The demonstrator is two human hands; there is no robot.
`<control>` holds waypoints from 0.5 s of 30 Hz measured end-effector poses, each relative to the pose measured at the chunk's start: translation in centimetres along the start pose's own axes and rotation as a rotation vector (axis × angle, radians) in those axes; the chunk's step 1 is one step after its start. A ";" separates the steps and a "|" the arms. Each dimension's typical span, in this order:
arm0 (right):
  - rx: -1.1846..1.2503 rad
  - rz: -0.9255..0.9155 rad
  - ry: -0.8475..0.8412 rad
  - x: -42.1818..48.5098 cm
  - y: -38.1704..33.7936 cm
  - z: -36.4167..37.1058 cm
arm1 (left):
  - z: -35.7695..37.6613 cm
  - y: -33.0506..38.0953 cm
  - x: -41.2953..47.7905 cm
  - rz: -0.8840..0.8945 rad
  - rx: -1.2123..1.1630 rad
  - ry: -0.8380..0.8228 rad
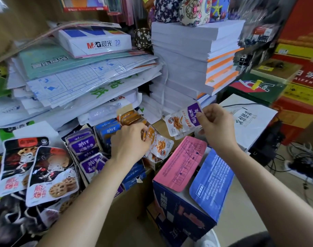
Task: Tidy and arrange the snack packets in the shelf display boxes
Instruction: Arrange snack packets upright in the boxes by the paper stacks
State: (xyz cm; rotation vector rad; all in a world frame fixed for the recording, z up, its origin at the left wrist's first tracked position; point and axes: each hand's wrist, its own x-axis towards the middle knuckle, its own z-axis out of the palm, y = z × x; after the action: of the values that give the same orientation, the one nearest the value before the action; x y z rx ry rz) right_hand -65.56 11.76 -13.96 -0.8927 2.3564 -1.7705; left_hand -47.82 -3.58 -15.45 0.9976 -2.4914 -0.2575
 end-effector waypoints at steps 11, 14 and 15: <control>0.077 0.106 -0.169 -0.7 0.3 1.2 | -0.3 0.2 0.9 -0.273 -0.123 -0.083; -0.025 0.093 -0.195 -0.7 0.8 1.7 | 0.0 0.5 0.7 -0.211 -0.023 -0.116; -0.029 0.096 -0.190 -0.6 0.9 1.7 | 0.1 0.3 0.8 -0.193 -0.021 -0.136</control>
State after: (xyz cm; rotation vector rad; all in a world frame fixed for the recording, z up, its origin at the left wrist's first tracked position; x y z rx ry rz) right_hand -64.82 10.78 -15.54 -0.8920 2.2700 -1.5464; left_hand -48.53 -3.93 -15.21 1.2520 -2.5071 -0.4231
